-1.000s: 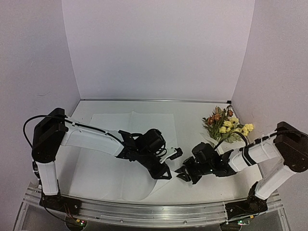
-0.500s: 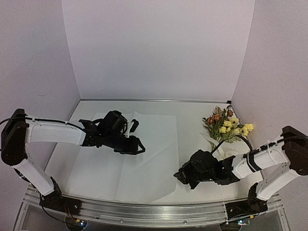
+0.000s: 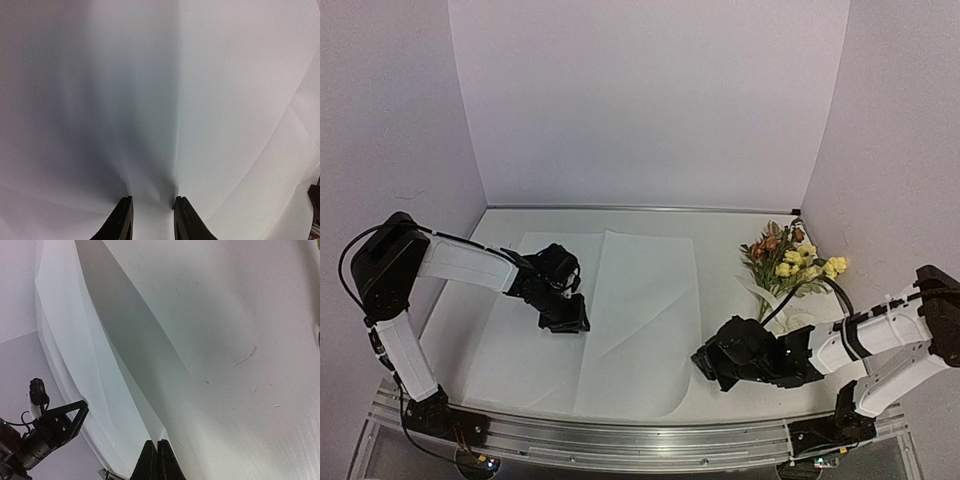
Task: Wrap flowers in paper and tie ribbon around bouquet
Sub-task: Adjust the flattened wrapping paper at the center of the board.
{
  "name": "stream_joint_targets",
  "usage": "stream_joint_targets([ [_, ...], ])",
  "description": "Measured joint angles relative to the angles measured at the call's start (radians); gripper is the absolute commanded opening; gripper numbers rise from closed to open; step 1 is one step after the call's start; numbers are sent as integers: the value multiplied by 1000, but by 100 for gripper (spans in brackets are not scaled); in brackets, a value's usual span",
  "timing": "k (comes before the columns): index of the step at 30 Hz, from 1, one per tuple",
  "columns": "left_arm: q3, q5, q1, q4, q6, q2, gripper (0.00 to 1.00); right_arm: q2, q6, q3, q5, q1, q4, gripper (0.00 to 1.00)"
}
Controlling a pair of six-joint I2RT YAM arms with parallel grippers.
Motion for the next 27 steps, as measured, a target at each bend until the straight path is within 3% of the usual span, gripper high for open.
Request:
stream_joint_targets([
  [11, 323, 47, 89, -46, 92, 246, 27, 1, -1, 19, 19, 14, -24, 0],
  [16, 475, 50, 120, -98, 158, 343, 27, 88, -2, 120, -11, 28, -25, 0],
  [21, 519, 43, 132, -130, 198, 367, 27, 183, -3, 208, -52, 42, -12, 1],
  [24, 521, 42, 132, -133, 213, 368, 27, 210, -4, 234, -71, 45, -9, 27],
  [27, 521, 43, 132, -132, 220, 368, 27, 203, -22, 235, -78, 46, -18, 45],
])
